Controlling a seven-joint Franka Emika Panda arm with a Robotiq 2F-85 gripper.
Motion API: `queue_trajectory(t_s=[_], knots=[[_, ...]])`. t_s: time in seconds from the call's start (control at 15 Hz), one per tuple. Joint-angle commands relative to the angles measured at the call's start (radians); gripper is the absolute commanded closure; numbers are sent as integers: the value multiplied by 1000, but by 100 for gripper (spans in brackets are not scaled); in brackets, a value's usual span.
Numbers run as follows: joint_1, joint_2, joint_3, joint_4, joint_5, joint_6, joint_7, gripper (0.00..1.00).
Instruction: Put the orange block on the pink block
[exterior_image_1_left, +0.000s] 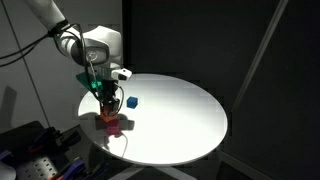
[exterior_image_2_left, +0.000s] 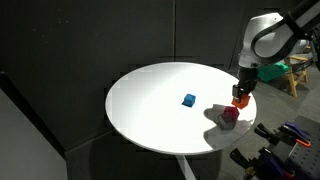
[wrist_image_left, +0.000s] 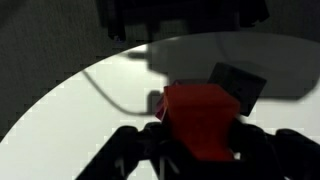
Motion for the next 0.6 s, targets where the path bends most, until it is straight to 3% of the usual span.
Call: queue_trajectory(t_s=[0.0,0.53], knots=[[-18,-9,-10,-12,-35,18,41,78],[-15,54,-8,25,-41,20,95,78]])
